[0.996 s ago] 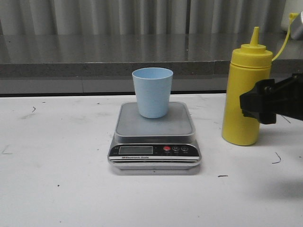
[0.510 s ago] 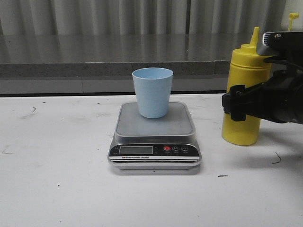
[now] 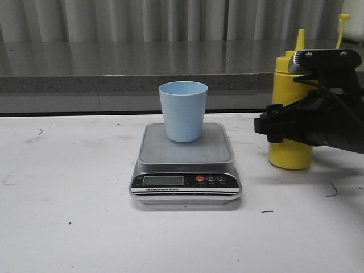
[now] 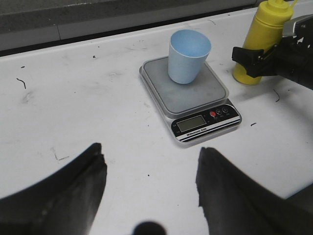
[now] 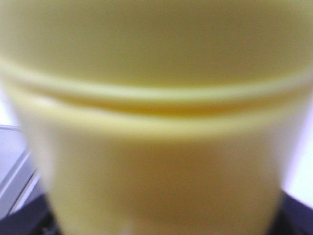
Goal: Pour seasoning into cup on scale with both arms
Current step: 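Close the right gripper around the yellow bottle's body, then lift the yellow bottle and tilt its nozzle toward the blue cup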
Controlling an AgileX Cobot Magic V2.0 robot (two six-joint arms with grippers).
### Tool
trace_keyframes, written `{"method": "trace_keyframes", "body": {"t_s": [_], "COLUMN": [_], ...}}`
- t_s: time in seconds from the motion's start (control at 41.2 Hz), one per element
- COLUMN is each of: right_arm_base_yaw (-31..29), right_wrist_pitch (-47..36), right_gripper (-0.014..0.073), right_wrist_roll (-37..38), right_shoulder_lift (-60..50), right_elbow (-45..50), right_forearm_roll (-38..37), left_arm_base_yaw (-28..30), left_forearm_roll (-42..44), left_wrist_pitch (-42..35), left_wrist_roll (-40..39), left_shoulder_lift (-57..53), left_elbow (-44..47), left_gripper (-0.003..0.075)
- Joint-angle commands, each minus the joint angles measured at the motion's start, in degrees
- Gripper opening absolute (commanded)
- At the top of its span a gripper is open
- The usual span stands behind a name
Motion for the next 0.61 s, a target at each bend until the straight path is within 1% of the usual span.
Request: {"method": "trace_keyframes", "body": {"t_s": [0.0, 0.073, 0.17, 0.34, 0.437, 0.559, 0.583], "right_arm_base_yaw": [-0.5, -0.5, -0.5, -0.5, -0.5, -0.5, -0.5], "right_wrist_pitch": [-4.5, -1.9, 3.6, 14.4, 23.2, 38.1, 39.7], "right_gripper": [0.0432, 0.0414, 0.0414, 0.0414, 0.0414, 0.0414, 0.0414], "right_wrist_roll": [-0.1, -0.1, -0.5, -5.2, -9.6, -16.7, -18.2], "right_shoulder_lift": [-3.0, -4.9, -8.7, -17.4, -22.4, -27.0, -27.6], "right_elbow": [-1.1, -0.9, -0.9, -1.5, -3.2, -7.5, -8.5], "right_forearm_roll": [-0.1, -0.1, -0.1, -1.9, -3.7, -5.8, -6.2], "left_arm_base_yaw": [0.1, 0.1, 0.1, 0.1, 0.1, 0.1, 0.1], "left_forearm_roll": [-0.5, -0.5, -0.5, -0.5, -0.5, -0.5, -0.5], "left_wrist_pitch": [-3.8, -3.8, -3.8, -3.8, -3.8, -3.8, -3.8], "left_wrist_roll": [-0.2, -0.2, -0.2, -0.2, -0.2, -0.2, -0.2], "left_shoulder_lift": [0.1, 0.1, 0.1, 0.1, 0.1, 0.1, 0.1], "left_elbow": [-1.6, -1.6, -1.6, -1.6, -1.6, -1.6, -1.6], "left_gripper": [0.0407, 0.0407, 0.0407, 0.0407, 0.0407, 0.0407, 0.0407]}}
